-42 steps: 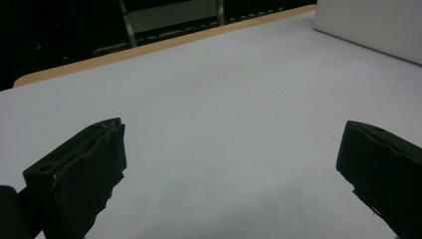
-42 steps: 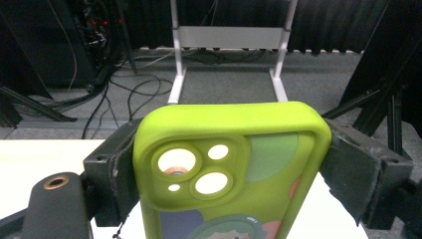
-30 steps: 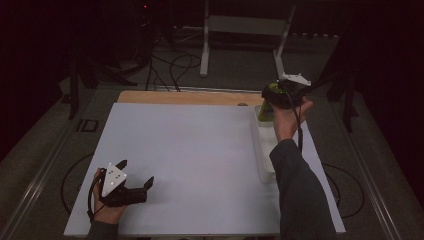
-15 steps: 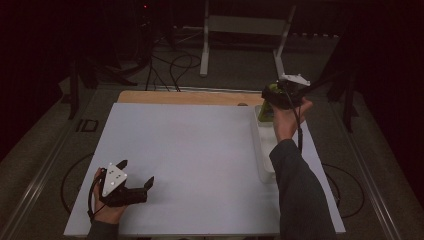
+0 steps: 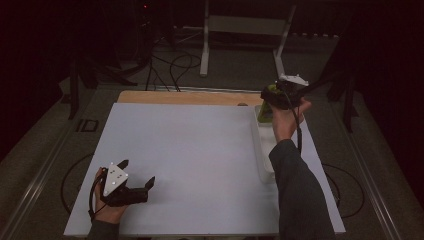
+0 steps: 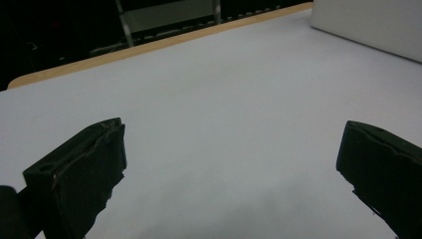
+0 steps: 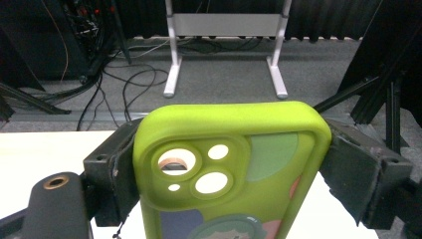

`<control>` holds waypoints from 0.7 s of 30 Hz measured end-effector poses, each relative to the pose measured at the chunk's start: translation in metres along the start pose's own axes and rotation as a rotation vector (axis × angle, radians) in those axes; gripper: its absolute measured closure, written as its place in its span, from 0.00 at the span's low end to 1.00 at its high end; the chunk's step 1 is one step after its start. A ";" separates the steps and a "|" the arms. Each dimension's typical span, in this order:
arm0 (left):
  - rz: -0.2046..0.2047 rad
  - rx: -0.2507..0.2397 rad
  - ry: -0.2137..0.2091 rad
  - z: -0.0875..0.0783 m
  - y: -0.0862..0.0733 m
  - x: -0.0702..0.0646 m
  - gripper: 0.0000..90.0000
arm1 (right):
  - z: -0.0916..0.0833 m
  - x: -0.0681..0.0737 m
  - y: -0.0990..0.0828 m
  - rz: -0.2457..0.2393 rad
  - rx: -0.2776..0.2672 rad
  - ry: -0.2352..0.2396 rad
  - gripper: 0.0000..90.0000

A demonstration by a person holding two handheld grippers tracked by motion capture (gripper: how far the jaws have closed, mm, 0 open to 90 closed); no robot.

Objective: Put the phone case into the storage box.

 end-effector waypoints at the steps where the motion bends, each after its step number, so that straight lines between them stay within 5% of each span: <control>1: 0.000 0.001 0.001 0.000 0.000 0.000 0.00 | 0.000 0.000 0.000 -0.001 0.001 -0.001 0.19; 21: 0.002 -0.002 0.001 0.000 0.001 -0.001 0.00 | 0.011 0.000 -0.009 0.004 0.023 -0.019 0.19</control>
Point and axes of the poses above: each handheld gripper's, and its own axes: z roughly forward along the jaws, y roughly out of its top, x roughly to its left, the point moved 8 cm from there along z, roughly forward along the jaws, and after that the axes turned 9 degrees about z, right-handed, at the moved point
